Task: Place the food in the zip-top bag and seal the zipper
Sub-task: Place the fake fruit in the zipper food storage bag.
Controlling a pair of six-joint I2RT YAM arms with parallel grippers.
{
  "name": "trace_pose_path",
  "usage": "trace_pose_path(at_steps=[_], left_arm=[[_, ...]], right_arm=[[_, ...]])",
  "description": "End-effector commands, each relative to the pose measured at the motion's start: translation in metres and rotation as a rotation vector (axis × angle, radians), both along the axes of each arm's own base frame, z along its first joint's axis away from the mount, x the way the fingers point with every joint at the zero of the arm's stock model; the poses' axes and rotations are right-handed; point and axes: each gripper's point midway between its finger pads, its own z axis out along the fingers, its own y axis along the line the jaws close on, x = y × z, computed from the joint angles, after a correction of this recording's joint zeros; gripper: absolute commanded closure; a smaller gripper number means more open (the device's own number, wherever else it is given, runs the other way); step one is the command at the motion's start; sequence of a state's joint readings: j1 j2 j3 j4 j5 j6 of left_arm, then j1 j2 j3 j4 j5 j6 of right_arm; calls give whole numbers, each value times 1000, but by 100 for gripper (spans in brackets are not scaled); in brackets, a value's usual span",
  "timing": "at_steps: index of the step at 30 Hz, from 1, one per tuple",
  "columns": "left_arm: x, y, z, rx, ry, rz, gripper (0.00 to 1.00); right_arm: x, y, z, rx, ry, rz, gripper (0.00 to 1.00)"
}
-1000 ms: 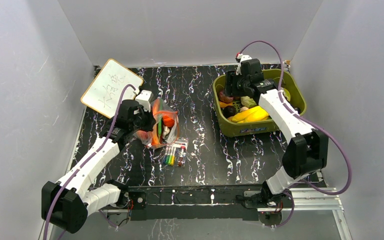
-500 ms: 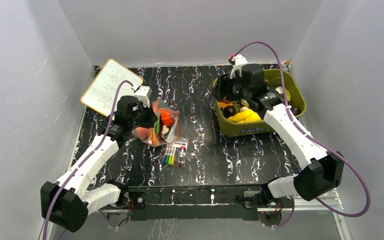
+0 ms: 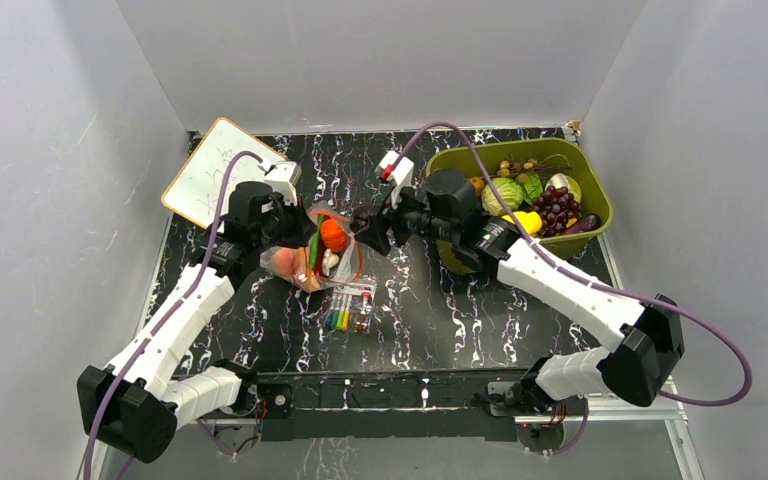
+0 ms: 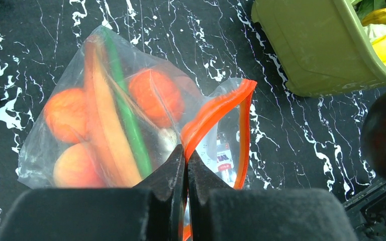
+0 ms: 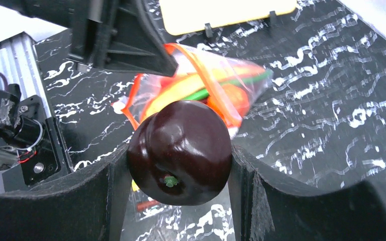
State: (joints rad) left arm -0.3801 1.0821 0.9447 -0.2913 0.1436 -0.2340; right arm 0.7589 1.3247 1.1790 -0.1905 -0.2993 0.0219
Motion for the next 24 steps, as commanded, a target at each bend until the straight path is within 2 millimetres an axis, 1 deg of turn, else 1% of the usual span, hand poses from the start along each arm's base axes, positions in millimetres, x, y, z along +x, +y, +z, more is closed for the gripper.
trace_pose_path(at_steps=[1,6,9,11,15,19,24], left_arm=[[-2,-8,27,-50,-36,-26,100],[-3,-8,33,-55,-40,-30,100],[-3,-7,39,-52,-46,-28,100],[-4,-6,44,-53,-52,-23,100],[-8,-10,57,-94,-62,-34,100],[-14,-19,68,-148,-55,-63,100],[-16,-21,69,-170,-46,-67,100]], right_arm=[[-12,34,25,53,-202,133,52],[-7,55,2,9,-212,167,52],[-4,66,-7,-11,-220,185,52],[-1,72,-12,-15,-224,192,51],[11,82,-26,-28,-252,181,51],[26,93,-33,-36,-271,154,49],[38,104,-40,-38,-282,137,44]])
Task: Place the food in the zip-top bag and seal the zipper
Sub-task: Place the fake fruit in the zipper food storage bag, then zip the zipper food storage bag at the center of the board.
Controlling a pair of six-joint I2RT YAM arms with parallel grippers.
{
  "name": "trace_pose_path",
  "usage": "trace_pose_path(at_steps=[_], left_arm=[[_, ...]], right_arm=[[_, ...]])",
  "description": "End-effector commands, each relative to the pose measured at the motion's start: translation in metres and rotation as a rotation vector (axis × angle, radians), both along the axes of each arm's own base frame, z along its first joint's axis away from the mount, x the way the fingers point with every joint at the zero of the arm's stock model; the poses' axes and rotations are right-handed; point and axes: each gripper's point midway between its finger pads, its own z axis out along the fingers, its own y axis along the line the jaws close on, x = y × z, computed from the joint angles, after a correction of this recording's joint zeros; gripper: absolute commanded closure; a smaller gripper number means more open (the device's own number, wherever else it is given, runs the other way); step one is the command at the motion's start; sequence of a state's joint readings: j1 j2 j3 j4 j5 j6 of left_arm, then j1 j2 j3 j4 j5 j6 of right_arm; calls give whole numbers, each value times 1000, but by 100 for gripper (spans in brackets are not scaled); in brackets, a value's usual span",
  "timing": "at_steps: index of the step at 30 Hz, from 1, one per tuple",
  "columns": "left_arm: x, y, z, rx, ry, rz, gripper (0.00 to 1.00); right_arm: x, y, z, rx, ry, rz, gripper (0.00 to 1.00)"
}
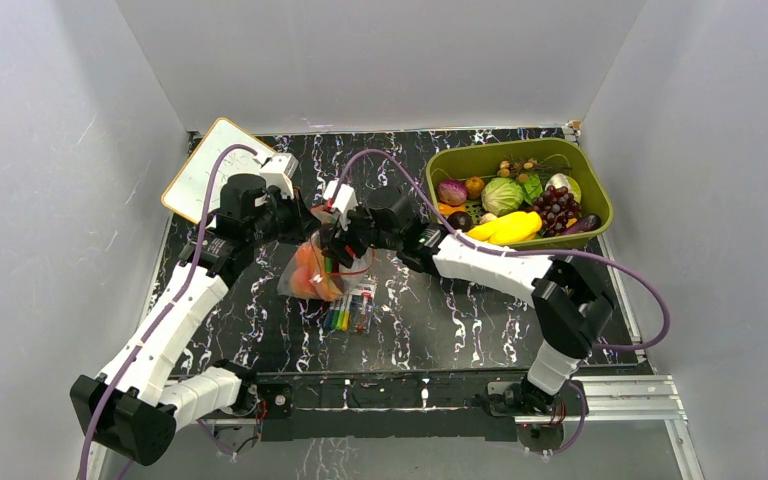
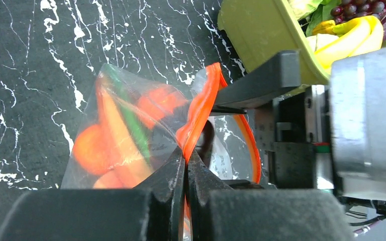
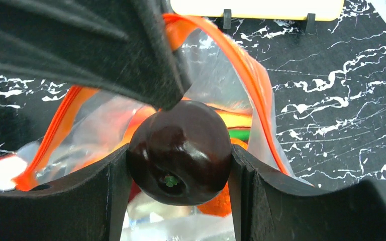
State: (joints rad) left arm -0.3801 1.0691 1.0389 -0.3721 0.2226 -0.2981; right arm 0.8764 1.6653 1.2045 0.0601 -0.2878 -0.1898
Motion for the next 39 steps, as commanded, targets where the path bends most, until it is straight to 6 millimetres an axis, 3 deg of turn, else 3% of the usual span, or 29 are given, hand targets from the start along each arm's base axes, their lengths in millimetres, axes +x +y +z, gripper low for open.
trace_pose_path(at_steps=[1,7,14,20,25,34,39], left_arm=[[-4,-8,36,-77,-66,-26,100],[-2,-3,34,-56,-69,-2,100],[1,-1,36,-41,-84,4,100],[2,-3,37,-46,-82,-5,100],[2,-8,37,-68,-80,-16,100],[4,-9,37,-71,-76,-16,100],[5,-10,38,-75,-75,-21,100]], right_arm=[[22,20,45,106,-138,-19,42],[26,13,40,27,-145,-35,27],[2,-19,60,-47,-222,21,16],[-41,-39,63,-89,-265,204,23],[-55,-40,59,-71,-237,252,43],[-75,-11,49,-11,-133,228,42],[-72,-1,34,-49,-138,171,41]])
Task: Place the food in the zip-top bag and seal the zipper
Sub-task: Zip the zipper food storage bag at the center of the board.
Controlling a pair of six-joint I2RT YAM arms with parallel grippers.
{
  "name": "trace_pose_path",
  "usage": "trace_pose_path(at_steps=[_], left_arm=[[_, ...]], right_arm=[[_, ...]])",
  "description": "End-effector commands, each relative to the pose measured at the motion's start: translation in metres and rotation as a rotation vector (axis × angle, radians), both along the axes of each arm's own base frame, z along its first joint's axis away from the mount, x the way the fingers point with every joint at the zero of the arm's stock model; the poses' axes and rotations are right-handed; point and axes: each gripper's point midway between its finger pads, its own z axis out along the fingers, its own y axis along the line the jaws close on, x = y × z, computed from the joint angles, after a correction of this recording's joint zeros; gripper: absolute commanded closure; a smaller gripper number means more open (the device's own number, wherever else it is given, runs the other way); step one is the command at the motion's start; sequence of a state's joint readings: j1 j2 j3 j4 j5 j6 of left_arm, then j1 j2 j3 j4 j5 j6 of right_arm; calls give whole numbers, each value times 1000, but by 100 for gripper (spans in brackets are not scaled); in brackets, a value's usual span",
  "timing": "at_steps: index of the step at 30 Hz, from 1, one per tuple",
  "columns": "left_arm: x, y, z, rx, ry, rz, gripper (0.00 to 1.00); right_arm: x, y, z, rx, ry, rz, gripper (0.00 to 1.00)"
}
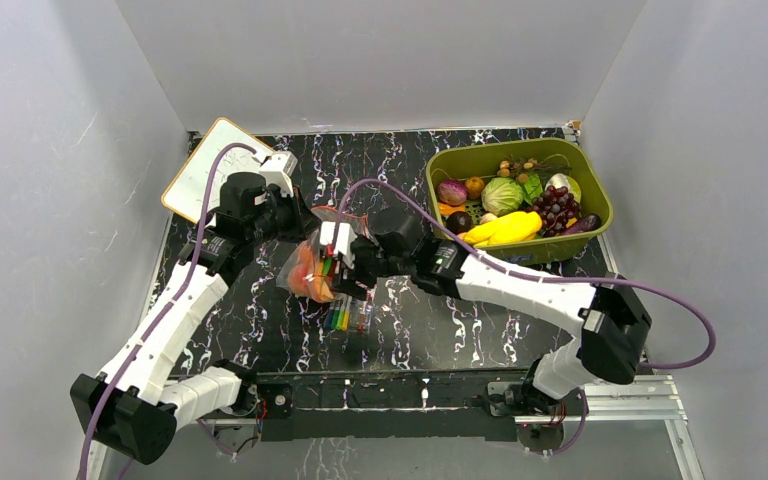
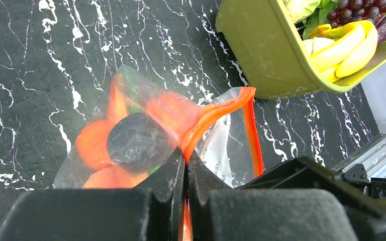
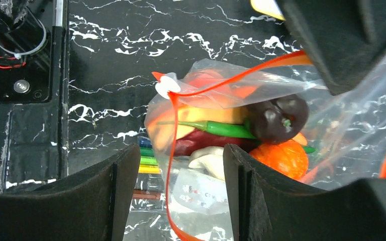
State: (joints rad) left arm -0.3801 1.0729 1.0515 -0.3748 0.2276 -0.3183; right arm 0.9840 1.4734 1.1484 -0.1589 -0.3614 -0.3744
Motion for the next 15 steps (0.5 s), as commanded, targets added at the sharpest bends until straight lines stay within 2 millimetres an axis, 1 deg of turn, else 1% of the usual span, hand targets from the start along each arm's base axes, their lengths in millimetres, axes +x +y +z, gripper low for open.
trace_pose_path(at_steps=[1,3,7,9,12,14,15], left_arm=[[5,-9,33,-57,-81,-27,100],[4,-9,33,-59,-81,-28,100],[3,-9,31,-61,-77,-26,100],[3,-9,31,-63,-77,-26,100],[3,-10,34,-73,-82,-31,100],[2,-11,34,-80,-81,-33,100],[2,-11,34,-83,-80,-33,100]], right_arm=[[12,15,10,47,-45,-75,42],[13,17,6,36,-47,-77,44],[10,22,4,45,-43,-53,55],[9,24,4,51,-37,-43,59],[8,28,5,55,-22,-34,61],[8,29,4,51,-13,-36,67],[8,30,4,50,-6,-37,72]])
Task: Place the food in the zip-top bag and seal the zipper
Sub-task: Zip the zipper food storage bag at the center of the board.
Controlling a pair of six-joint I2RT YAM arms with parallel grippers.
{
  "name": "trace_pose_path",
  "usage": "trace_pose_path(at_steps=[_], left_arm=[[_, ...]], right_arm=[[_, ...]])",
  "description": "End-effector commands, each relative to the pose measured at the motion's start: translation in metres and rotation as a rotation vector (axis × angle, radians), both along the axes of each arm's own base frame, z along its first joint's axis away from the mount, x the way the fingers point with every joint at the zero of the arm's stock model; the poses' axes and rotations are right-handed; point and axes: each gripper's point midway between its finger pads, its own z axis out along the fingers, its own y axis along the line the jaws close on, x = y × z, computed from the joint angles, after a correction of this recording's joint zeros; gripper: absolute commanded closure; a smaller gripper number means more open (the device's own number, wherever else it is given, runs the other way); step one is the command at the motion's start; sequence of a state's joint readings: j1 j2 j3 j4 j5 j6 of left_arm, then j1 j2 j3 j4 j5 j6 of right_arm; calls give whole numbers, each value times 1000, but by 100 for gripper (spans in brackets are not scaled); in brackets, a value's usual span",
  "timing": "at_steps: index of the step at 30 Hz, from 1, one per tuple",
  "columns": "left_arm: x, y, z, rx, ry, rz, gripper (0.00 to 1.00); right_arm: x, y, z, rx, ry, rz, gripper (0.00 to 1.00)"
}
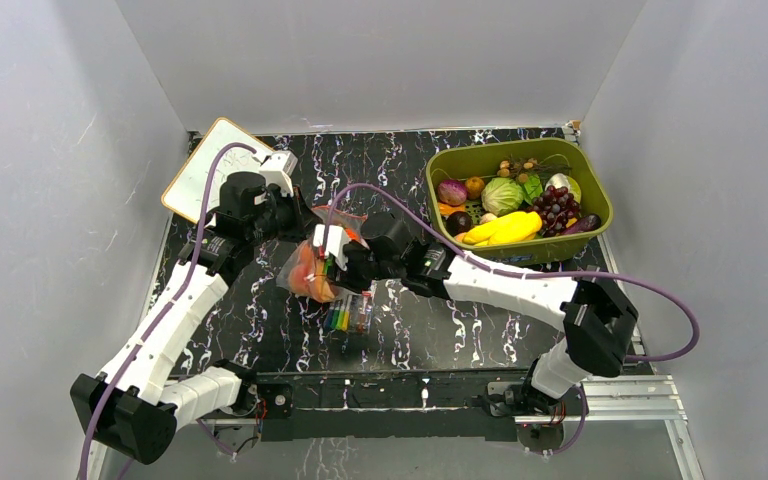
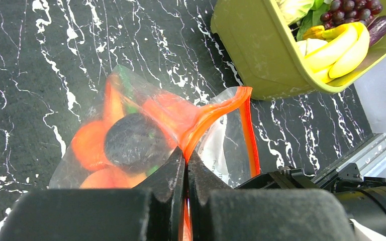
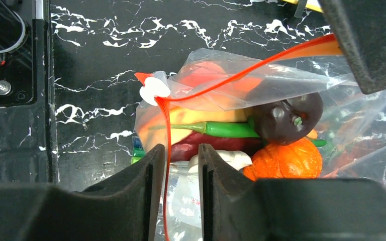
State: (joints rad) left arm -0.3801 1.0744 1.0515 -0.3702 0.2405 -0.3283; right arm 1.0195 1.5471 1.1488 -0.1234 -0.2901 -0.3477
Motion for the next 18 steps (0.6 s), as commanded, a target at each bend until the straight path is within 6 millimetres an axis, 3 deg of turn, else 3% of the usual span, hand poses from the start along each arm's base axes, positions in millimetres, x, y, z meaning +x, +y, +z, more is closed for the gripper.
trace_pose_path(at_steps=[1,4,5,6,8,13,18], left_arm=[[2,-9,32,-72,-82,-28,100],[1,-10,33,-75,-83,-32,100],[0,-10,34,-74,-87,-33,100],[0,-9,35,-72,-96,-31,100],[0,-4,40,-56,-124,-22,90],[-2,14,63,-1,-247,20,56],[-18,13,86,-8,-407,-57,48]], right_arm=[[5,17,30,93,-22,6,79],[3,18,35,120,-19,8,99],[5,18,41,141,-22,-3,100],[7,17,45,158,-25,-25,100],[14,14,57,193,-37,-72,100],[36,3,83,269,-8,-170,100],[54,-8,97,317,1,-197,100]])
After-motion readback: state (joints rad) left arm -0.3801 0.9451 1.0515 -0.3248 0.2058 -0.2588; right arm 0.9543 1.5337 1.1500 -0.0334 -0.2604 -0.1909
